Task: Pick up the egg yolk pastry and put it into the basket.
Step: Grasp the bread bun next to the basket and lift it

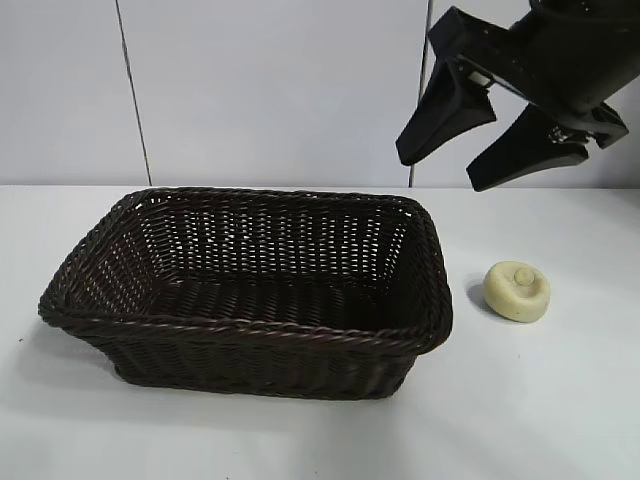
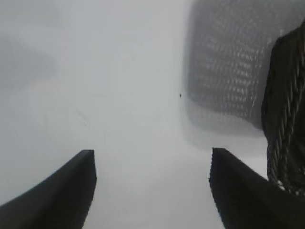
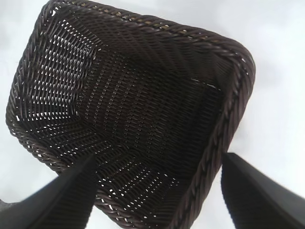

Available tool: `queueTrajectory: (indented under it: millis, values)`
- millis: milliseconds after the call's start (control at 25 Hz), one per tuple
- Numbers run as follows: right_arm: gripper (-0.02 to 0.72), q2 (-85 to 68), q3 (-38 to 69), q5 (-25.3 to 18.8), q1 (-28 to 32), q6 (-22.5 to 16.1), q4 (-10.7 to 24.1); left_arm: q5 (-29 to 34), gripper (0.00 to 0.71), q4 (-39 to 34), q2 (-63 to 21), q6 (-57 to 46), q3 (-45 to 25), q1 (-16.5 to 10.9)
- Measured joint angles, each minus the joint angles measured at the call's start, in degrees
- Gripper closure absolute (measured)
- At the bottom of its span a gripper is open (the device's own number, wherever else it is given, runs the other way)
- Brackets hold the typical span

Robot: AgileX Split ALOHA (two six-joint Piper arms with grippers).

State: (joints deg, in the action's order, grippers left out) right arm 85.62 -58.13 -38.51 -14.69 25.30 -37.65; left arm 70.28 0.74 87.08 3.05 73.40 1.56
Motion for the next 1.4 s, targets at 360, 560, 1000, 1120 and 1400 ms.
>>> queueTrajectory:
  millis: [360,560,1000,1120,1400]
  values:
    - [0.176,0.0,0.0,-1.3,0.0,0.0,0.0,-0.8,0.213,0.0,-24.0,0.0,-21.5,0.0]
    - [0.176,0.0,0.0,-1.9,0.0,0.0,0.0,-3.5,0.213,0.0,-36.7,0.0,-32.8,0.0]
    - [0.176,0.0,0.0,-2.0,0.0,0.0,0.0,-6.6,0.213,0.0,-60.9,-0.1,-45.6,0.0]
    - [0.176,0.0,0.0,-2.0,0.0,-0.1,0.0,-6.6,0.213,0.0,-64.5,-0.1,-45.6,0.0]
    - [0.176,0.0,-0.3,-1.3,0.0,-0.1,0.1,-6.5,0.213,0.0,-77.7,-0.1,-45.6,0.0]
